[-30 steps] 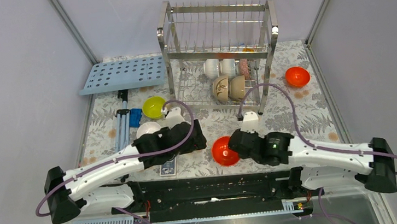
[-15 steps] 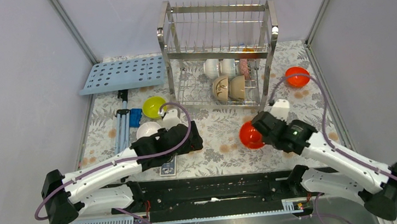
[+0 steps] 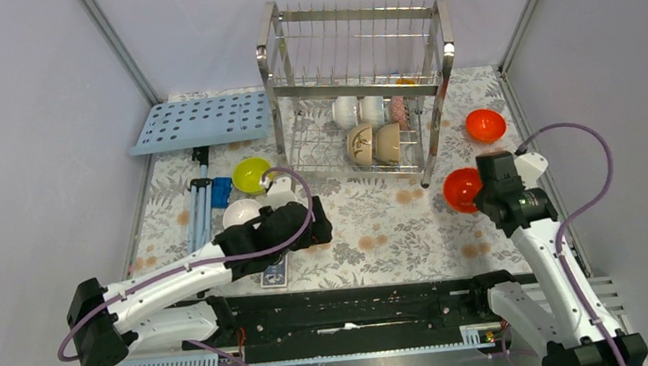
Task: Unload the bowls from the dish rack
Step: Place the bowl with the bowl.
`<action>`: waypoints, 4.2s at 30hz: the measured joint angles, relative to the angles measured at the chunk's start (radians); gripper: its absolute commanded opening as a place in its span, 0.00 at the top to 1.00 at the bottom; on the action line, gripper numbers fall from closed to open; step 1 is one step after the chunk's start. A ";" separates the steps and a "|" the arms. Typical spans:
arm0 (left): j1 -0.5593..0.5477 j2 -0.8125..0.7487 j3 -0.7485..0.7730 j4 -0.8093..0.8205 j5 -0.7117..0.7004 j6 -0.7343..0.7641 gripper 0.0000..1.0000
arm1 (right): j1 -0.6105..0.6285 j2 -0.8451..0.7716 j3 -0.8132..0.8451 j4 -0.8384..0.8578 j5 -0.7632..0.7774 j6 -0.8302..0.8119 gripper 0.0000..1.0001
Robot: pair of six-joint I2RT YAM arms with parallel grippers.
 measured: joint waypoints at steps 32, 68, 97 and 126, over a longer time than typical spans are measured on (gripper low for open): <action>0.014 -0.051 -0.102 0.081 0.003 0.043 0.01 | -0.521 0.768 0.397 0.620 -0.328 -0.016 1.00; 0.031 0.080 -0.103 0.114 0.013 0.038 0.01 | -0.550 0.995 0.475 0.728 -0.434 -0.056 1.00; 0.036 0.157 -0.098 0.120 0.048 0.048 0.01 | -0.550 1.029 0.450 0.741 -0.443 -0.074 1.00; 0.036 0.077 -0.103 0.119 0.056 0.038 0.01 | -0.550 0.983 0.551 0.594 -0.394 -0.055 1.00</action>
